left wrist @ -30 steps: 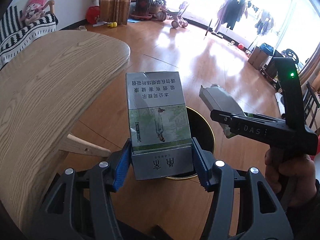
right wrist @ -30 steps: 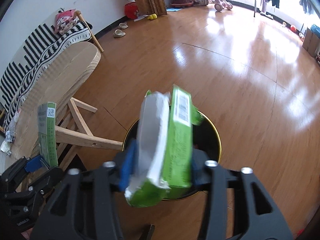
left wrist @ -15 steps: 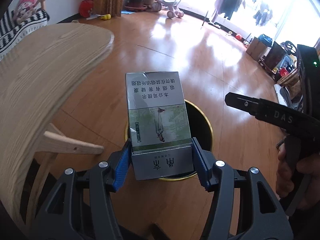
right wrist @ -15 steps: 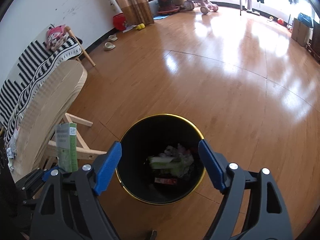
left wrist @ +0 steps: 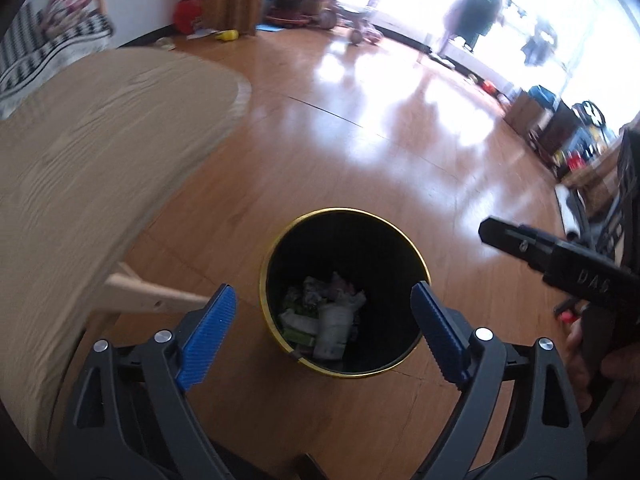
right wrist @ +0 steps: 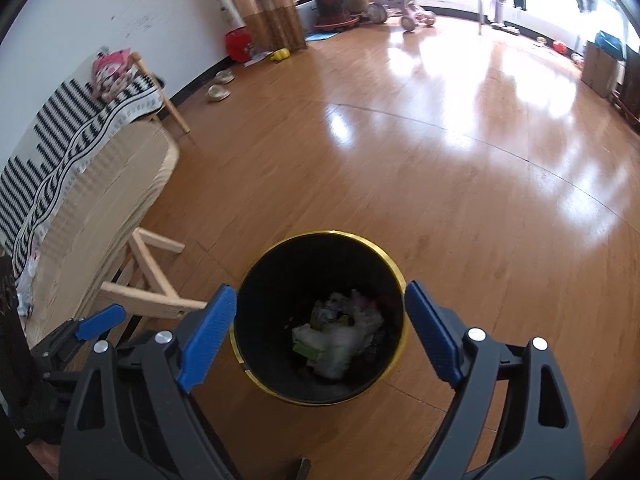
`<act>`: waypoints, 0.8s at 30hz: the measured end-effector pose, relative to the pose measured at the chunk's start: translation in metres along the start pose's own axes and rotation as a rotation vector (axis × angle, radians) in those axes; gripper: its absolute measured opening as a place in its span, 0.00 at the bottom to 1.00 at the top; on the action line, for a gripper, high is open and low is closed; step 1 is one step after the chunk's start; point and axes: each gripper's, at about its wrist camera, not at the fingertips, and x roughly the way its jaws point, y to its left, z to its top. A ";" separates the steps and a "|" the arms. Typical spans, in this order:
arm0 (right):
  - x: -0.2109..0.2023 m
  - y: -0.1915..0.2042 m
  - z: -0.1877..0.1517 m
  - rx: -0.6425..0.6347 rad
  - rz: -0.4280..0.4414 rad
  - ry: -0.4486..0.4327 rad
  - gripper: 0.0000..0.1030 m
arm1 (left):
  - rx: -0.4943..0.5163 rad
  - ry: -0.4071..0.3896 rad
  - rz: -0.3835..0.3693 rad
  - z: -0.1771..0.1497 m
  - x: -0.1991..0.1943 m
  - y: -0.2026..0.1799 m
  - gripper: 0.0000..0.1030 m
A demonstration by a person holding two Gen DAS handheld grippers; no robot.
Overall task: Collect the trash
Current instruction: 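Grasp the torn snack wrapper with the left tool while the right tool grasps the blister pack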
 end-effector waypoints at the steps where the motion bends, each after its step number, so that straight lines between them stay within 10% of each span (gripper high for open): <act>1: 0.002 0.009 0.000 -0.015 0.011 0.005 0.81 | -0.017 -0.008 0.007 -0.001 -0.007 0.007 0.86; 24: 0.038 0.503 -0.070 -0.717 0.580 0.141 0.81 | -0.709 -0.321 0.668 -0.172 -0.323 0.392 0.89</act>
